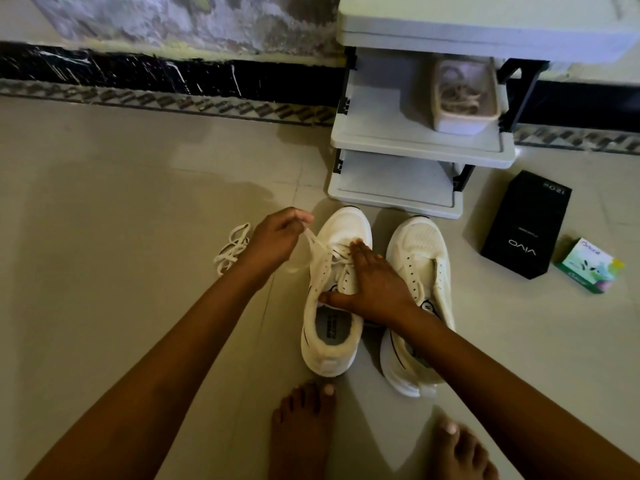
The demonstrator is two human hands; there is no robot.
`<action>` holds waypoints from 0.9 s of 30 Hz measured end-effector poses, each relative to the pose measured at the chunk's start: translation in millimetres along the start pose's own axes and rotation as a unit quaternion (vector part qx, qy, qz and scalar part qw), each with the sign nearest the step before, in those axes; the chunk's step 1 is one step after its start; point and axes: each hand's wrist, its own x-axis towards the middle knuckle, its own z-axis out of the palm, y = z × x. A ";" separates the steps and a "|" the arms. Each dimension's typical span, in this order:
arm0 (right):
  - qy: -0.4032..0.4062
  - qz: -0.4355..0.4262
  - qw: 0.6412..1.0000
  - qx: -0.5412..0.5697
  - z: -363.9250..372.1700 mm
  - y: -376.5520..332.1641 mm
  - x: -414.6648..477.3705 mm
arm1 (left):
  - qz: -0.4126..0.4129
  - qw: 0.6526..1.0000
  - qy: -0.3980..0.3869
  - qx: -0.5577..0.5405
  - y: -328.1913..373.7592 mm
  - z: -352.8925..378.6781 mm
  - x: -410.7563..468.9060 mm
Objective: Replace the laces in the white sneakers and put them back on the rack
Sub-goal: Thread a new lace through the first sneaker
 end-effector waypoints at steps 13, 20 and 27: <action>0.016 0.018 1.000 0.016 2.7 3.2 2.2 | -0.011 0.994 -0.066 -0.081 5.5 1.4 -7.4; 0.016 0.021 0.999 0.029 4.1 2.3 4.6 | -0.043 0.998 -0.030 0.047 -0.7 -7.2 -0.6; 0.111 0.040 0.991 0.055 2.4 0.6 -2.9 | 0.075 0.969 -0.080 0.220 8.3 -3.1 -3.1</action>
